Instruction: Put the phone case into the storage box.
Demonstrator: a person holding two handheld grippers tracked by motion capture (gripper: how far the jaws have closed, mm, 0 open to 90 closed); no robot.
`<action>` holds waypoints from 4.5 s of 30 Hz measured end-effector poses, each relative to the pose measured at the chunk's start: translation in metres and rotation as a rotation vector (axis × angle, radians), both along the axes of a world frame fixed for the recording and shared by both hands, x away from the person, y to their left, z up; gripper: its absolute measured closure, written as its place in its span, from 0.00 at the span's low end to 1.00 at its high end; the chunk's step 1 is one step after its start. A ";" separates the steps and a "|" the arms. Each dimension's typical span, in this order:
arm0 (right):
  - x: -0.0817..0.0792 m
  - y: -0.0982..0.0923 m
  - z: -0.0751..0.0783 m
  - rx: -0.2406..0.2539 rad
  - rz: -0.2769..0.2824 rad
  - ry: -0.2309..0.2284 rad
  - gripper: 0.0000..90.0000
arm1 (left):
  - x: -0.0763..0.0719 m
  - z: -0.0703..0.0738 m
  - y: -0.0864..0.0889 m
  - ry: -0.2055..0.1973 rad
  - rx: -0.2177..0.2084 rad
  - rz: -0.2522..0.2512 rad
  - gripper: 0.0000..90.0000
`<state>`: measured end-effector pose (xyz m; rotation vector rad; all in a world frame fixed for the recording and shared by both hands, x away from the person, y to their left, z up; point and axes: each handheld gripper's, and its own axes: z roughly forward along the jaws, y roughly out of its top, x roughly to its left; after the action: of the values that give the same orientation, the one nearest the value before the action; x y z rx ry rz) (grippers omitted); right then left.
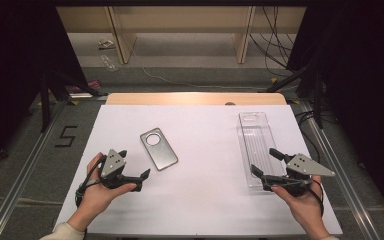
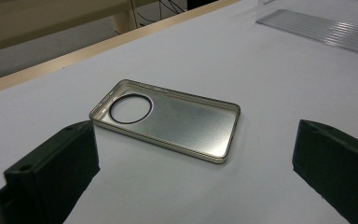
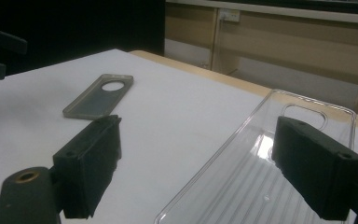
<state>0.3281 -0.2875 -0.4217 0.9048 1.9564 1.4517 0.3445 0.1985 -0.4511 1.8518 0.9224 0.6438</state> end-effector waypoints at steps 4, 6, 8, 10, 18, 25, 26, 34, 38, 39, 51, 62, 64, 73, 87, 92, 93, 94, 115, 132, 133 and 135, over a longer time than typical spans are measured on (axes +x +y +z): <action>0.001 0.001 -0.001 -0.005 -0.004 0.008 0.19 | 0.000 0.000 0.000 0.000 0.005 -0.004 0.01; 0.001 0.001 -0.001 -0.005 -0.003 0.008 0.19 | -0.001 0.000 0.000 0.000 0.001 -0.003 0.01; 0.000 0.002 -0.001 -0.005 -0.008 0.011 0.18 | -0.001 0.000 0.000 -0.002 0.004 -0.002 0.01; 0.000 0.002 -0.001 -0.006 -0.009 0.011 0.18 | -0.001 0.000 0.000 -0.002 0.004 -0.003 0.02; 0.003 0.013 0.004 0.004 -0.009 0.002 0.19 | -0.001 0.001 0.000 -0.002 0.005 -0.002 0.03; 0.011 0.046 0.011 -0.032 0.024 -0.025 0.37 | -0.001 0.001 -0.001 0.000 0.011 -0.011 0.04; 0.014 0.052 0.012 -0.030 0.035 -0.030 0.38 | -0.001 0.001 -0.002 -0.002 0.013 -0.012 0.04; 0.034 0.085 0.013 -0.022 0.057 -0.030 0.41 | -0.001 0.001 -0.002 -0.006 0.011 -0.013 0.05; 0.037 0.088 0.014 -0.010 0.050 -0.025 0.39 | -0.001 0.001 -0.002 -0.007 0.010 -0.011 0.05; 0.038 0.088 0.014 -0.008 0.048 -0.024 0.39 | -0.001 0.001 -0.002 -0.007 0.010 -0.011 0.05; 0.036 0.073 0.019 0.016 0.001 -0.031 0.30 | 0.002 0.008 -0.014 0.015 -0.055 -0.010 0.43; 0.031 0.063 0.022 0.034 -0.010 -0.028 0.21 | 0.035 0.011 -0.049 0.116 -0.014 -0.019 1.00; 0.031 0.062 0.021 0.037 -0.011 -0.028 0.21 | 0.043 0.009 -0.058 0.134 0.002 -0.025 1.00; 0.024 0.057 0.020 0.043 -0.009 -0.020 0.20 | 0.076 -0.007 -0.092 0.197 0.060 -0.033 1.00; 0.024 0.056 0.018 0.044 -0.010 -0.008 0.19 | 0.095 -0.030 -0.114 0.275 0.112 -0.045 1.00; 0.024 0.056 0.018 0.045 -0.010 -0.009 0.19 | 0.097 -0.032 -0.117 0.286 0.139 -0.049 1.00; 0.024 0.056 0.018 0.047 -0.009 -0.009 0.19 | 0.097 -0.033 -0.118 0.290 0.143 -0.049 1.00; 0.024 0.056 0.018 0.049 -0.008 -0.011 0.19 | 0.097 -0.033 -0.118 0.290 0.143 -0.049 1.00; 0.025 0.051 0.016 0.050 0.016 0.005 0.18 | 0.097 -0.039 -0.122 0.317 0.176 -0.054 1.00; 0.027 0.039 0.011 0.036 0.042 0.029 0.18 | 0.090 -0.037 -0.108 0.348 0.169 -0.058 1.00; 0.027 0.039 0.011 0.034 0.045 0.032 0.18 | 0.090 -0.037 -0.107 0.349 0.170 -0.060 1.00; 0.026 0.038 0.010 0.029 0.051 0.032 0.18 | 0.088 -0.037 -0.105 0.351 0.169 -0.058 1.00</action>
<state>0.3544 -0.2493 -0.4114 0.9015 2.0002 1.5066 0.4329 0.0932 -0.4883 2.1797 1.0595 0.3756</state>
